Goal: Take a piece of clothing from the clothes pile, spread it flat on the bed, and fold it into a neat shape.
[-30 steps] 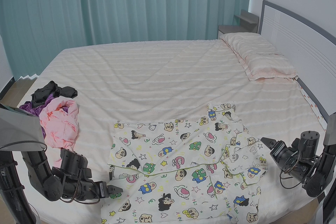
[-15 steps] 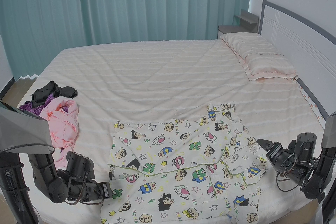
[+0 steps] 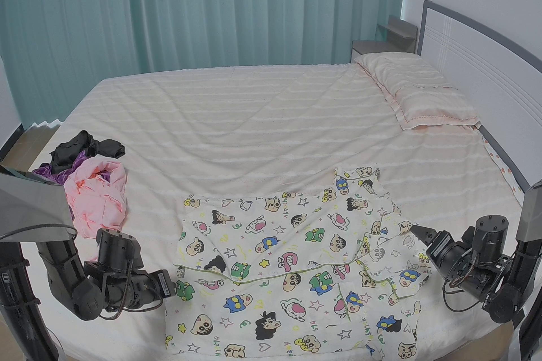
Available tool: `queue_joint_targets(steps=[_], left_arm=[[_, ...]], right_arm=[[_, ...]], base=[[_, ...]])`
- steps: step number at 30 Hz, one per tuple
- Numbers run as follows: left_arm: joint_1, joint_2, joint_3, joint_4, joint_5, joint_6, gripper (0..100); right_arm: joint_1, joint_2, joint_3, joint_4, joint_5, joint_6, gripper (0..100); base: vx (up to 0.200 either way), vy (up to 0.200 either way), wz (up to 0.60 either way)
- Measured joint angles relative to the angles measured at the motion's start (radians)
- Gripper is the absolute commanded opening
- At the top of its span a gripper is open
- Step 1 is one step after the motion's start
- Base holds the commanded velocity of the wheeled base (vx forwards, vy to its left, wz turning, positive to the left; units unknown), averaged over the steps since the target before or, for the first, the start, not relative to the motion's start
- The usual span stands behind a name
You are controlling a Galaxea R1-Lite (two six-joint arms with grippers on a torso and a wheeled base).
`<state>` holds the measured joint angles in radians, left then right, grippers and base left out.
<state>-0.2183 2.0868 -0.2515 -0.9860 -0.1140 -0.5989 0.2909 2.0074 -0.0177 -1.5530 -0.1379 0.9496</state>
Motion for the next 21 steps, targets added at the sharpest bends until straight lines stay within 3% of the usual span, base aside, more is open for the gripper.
queue_joint_targets(steps=[21], left_arm=[[0.114,0.000,-0.105,-0.001,-0.003,-0.003,0]], right_arm=[[0.002,-0.001,0.000,0.000,0.000,0.001,100]], base=[[0.000,0.000,0.00]])
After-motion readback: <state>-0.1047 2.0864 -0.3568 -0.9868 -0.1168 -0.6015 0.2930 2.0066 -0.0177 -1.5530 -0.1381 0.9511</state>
